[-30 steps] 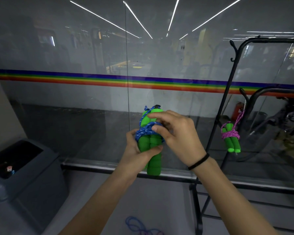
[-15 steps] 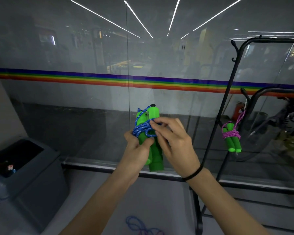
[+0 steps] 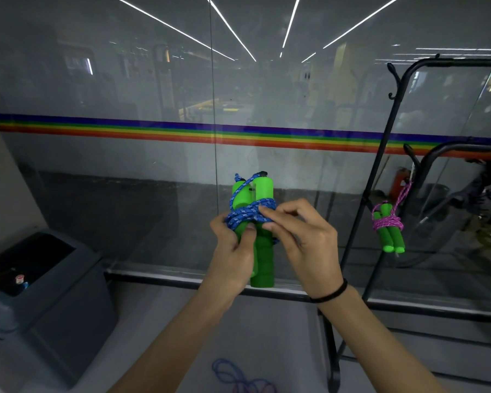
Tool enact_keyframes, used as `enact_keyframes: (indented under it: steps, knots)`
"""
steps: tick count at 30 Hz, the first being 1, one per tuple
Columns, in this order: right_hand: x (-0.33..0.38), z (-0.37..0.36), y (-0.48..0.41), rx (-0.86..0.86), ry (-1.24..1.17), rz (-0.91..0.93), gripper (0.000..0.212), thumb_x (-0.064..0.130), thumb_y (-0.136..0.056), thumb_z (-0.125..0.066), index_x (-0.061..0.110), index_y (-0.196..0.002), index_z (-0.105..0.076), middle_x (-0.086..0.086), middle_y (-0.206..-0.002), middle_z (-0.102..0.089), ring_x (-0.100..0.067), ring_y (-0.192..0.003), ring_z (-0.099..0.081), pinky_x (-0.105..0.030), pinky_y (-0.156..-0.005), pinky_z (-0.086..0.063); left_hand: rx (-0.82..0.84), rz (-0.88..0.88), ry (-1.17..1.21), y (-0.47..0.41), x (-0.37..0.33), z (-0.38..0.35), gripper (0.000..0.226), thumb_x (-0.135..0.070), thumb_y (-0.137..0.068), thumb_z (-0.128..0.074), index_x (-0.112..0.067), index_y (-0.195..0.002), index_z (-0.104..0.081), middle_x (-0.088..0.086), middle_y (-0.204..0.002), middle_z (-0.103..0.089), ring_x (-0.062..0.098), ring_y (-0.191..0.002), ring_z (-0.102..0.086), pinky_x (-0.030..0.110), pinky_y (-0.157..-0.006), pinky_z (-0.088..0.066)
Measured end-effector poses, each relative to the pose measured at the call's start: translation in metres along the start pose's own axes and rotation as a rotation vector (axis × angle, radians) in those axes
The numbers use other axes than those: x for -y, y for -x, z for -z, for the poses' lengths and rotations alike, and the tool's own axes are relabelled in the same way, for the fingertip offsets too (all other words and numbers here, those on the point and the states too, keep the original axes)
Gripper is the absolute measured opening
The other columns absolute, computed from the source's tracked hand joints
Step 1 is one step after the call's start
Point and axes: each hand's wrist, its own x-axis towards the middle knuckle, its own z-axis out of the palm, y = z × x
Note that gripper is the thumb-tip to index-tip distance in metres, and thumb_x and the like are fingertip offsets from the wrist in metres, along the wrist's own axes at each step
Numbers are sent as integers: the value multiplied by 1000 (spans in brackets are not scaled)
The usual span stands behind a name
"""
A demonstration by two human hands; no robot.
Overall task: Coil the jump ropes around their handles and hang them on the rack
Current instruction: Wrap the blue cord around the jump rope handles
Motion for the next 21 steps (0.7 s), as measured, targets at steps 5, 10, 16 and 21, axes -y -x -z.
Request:
enact_keyframes:
  steps: [5, 10, 16, 21]
  knots:
    - [-1, 4, -4, 20, 47, -6, 15, 10, -79, -69, 8, -93, -73, -5, -77, -65, -2, -72, -54, -8, -72, -46, 19, -120, -47, 4, 3, -1, 27, -4, -97, -38, -18, -114, -24, -10, -89, -49, -16, -64, -57, 5, -58, -45]
    - [1, 6, -4, 48, 94, 22, 8, 12, -79, -70, 9, -86, -72, -1, -76, -66, 2, -72, -50, -4, -74, -42, 38, -178, -84, 3, 4, 0, 32, -2, -96, -39, -23, -114, -23, -10, -92, -51, -12, -68, -58, 8, -60, -46]
    - [2, 5, -6, 76, 89, -6, 6, 7, -76, -67, 7, -79, -72, -8, -85, -60, -9, -72, -55, -21, -64, -50, 52, -222, -152, 3, 7, -1, 33, 0, -94, -40, -20, -112, -22, -3, -100, -52, -1, -83, -59, 10, -66, -47]
    - [6, 3, -7, 98, 129, -118, 13, 2, -74, -69, 8, -83, -62, -2, -93, -51, -4, -72, -49, -15, -65, -47, 57, -253, -274, 4, 11, -1, 32, -8, -93, -42, -23, -112, -21, 14, -119, -48, 19, -103, -56, 16, -75, -45]
